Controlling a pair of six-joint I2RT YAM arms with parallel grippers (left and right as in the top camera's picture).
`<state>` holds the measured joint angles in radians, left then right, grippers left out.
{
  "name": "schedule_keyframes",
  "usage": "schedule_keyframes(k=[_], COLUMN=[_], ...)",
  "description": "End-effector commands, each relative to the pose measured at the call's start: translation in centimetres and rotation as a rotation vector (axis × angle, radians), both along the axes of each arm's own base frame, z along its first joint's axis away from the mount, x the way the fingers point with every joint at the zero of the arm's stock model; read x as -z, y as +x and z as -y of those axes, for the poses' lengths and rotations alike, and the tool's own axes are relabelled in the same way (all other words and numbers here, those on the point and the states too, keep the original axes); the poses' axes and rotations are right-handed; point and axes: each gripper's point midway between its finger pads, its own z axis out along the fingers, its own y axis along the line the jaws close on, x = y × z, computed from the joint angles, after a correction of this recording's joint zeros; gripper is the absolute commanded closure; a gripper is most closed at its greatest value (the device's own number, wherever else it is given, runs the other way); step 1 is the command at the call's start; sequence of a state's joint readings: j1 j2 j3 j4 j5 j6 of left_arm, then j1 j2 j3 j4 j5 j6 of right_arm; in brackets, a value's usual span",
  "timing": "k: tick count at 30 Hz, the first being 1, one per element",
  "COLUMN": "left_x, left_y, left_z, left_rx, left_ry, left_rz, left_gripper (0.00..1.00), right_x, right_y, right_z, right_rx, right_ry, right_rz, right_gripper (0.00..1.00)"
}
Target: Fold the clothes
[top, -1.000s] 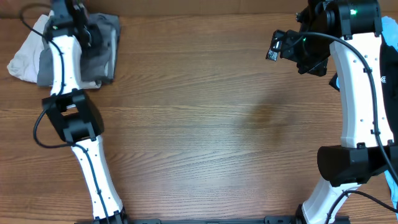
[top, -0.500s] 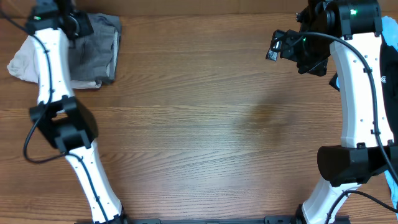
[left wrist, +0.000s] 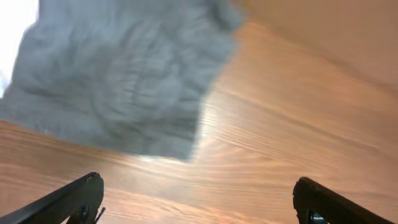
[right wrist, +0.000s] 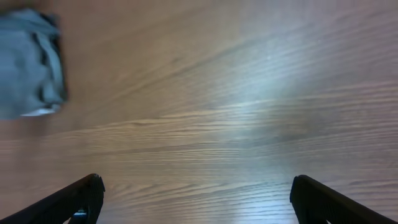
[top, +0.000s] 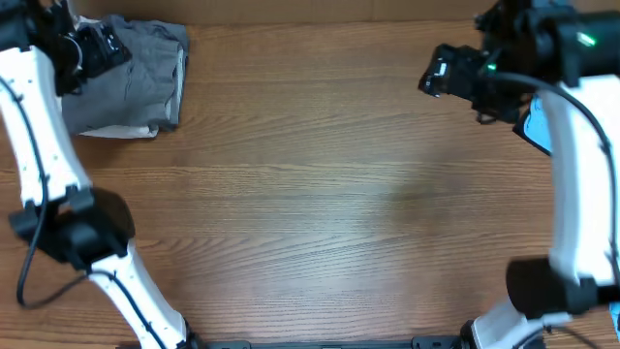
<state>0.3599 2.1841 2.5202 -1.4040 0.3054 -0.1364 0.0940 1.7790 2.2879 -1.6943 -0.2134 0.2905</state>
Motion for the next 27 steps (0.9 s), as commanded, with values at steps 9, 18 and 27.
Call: schedule_keyframes(k=[9,18,27], left_x=[-21.6,-23.7,-18.1], left_y=[-20.0,-33.9,-41.1], left_z=[10.4,17.5,17.9], left_rx=[0.140,0.249,0.150], left_ry=[0.053,0.063,0.173], left_rz=[0.423,0.623,0.622], left_gripper=[0.00,0.00,0.00], right_x=[-9.8,-4.0,-2.3], right_y=[-14.3,-21.2,-17.1], right_z=[1.1,1.8,2.7], right_rx=[-0.015,-0.013,0.037], right_ry=[0.042,0.037,-0.014], right_rz=[0.366,0.311,0.426], right_gripper=[0.00,0.00,0.00])
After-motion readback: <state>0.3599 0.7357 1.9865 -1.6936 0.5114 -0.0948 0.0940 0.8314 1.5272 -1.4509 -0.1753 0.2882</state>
